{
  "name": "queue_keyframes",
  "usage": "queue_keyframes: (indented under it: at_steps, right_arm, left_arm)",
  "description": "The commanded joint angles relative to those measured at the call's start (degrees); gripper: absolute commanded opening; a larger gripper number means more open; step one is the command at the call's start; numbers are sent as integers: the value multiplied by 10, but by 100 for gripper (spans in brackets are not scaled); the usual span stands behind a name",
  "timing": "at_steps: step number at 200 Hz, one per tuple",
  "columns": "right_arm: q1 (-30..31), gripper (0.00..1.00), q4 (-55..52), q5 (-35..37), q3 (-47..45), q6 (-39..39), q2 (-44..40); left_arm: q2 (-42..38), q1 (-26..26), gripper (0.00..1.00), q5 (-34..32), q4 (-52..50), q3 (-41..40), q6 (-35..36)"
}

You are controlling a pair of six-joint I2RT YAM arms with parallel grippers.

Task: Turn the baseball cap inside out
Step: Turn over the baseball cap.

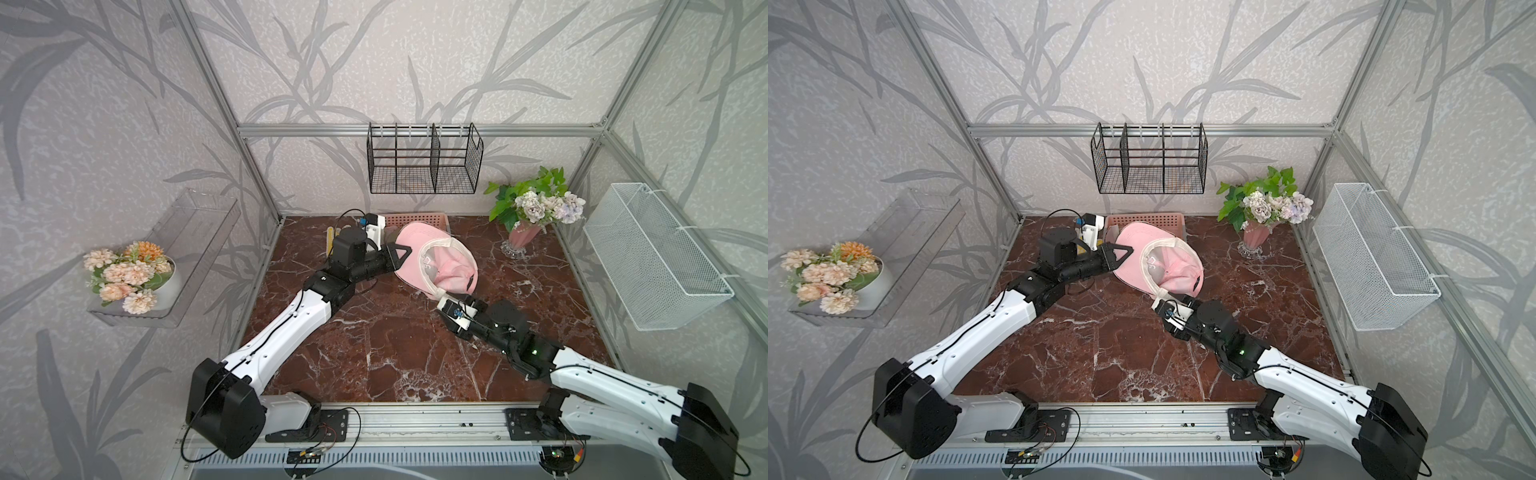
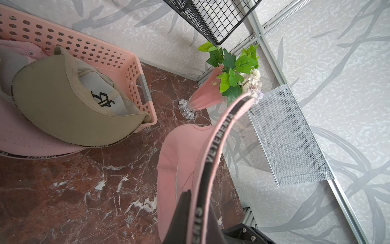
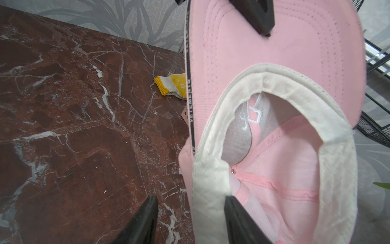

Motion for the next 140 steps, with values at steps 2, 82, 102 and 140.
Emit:
queue_keyframes:
  at_steps: [2,82,102,140]
  right_arm:
    - [4,53,39,28,7,-20,19]
    - [0,16,47,13,25,8,81]
    - [-29,16,-61,-95,56,59,73]
    - [-62,16,-226,-265,107,110,79]
  left_arm:
    - [-16,-2,0,18,42,21,-13]
    - [-14,-3,0,38,39,40,18]
    - [-6,-3,0,41,9,77,88]
    - [32,-5,0,59,-116,179,311]
